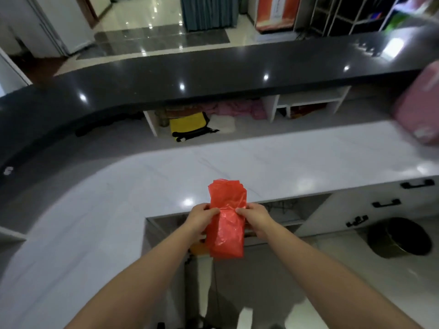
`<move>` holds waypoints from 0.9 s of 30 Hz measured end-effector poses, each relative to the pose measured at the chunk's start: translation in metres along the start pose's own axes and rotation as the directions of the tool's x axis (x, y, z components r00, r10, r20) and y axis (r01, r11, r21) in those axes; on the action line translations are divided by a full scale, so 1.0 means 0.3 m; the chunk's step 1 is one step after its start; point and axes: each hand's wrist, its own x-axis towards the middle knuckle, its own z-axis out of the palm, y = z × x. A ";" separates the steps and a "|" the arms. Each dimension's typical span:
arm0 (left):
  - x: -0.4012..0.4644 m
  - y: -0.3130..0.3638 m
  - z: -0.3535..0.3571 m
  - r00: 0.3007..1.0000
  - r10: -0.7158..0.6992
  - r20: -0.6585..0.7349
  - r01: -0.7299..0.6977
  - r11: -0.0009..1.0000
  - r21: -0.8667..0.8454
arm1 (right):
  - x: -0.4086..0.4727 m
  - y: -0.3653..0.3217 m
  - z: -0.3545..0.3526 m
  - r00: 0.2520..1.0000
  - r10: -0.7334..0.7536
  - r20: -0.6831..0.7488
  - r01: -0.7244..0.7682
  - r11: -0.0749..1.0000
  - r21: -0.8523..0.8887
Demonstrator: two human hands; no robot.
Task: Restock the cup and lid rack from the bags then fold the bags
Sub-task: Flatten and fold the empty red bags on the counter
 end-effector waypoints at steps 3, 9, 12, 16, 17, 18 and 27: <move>-0.023 0.063 0.206 0.997 0.057 0.043 -0.061 0.992 0.107 | -0.031 0.030 -0.215 0.998 0.001 -0.058 0.000 1.000 0.021; -0.081 0.163 0.635 0.987 0.088 0.133 -0.114 0.973 0.200 | -0.111 0.115 -0.626 0.983 0.003 -0.185 0.012 0.997 0.081; -0.101 0.197 0.833 0.976 0.094 0.198 -0.145 0.955 0.261 | -0.148 0.159 -0.812 0.964 0.007 -0.264 0.018 0.996 0.092; -0.123 0.234 1.060 0.956 0.104 0.274 -0.192 0.929 0.316 | -0.193 0.222 -1.020 0.931 0.016 -0.366 0.034 0.991 0.131; -0.126 0.244 1.114 0.948 0.109 0.298 -0.207 0.924 0.322 | -0.203 0.234 -1.067 0.921 0.027 -0.389 0.037 0.987 0.157; -0.129 0.253 1.166 0.941 0.108 0.321 -0.217 0.920 0.327 | -0.212 0.246 -1.112 0.912 0.038 -0.408 0.039 0.983 0.179; -0.066 0.361 1.635 0.863 0.131 0.488 -0.394 0.779 0.488 | -0.263 0.336 -1.503 0.826 0.150 -0.544 0.075 0.926 0.369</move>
